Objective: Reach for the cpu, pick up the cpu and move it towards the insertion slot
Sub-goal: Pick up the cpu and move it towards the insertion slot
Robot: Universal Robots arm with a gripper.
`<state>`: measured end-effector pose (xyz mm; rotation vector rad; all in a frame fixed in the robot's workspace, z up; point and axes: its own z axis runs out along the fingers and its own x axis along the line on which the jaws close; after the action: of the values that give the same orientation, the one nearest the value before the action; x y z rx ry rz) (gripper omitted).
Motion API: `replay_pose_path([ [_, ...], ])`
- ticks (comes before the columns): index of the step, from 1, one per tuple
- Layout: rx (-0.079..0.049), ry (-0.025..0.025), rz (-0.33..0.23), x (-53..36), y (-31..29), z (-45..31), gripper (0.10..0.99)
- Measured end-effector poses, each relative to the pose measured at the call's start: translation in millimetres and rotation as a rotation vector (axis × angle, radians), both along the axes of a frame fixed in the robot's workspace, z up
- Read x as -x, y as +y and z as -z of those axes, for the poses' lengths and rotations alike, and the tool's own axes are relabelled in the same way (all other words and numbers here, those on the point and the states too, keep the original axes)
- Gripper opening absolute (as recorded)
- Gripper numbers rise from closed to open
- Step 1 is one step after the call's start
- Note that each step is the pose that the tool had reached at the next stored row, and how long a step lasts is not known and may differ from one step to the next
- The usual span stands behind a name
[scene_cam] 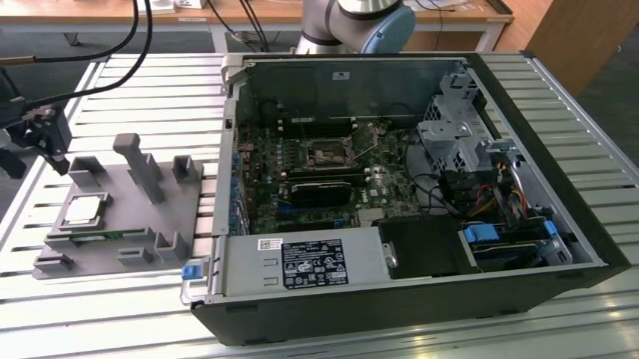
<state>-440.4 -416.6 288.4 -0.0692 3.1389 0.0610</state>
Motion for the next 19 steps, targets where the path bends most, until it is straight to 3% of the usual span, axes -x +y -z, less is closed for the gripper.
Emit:
replay_pose_path([
  [19,0.0,0.0001,0.0,0.0,-0.2,9.7,0.588],
])
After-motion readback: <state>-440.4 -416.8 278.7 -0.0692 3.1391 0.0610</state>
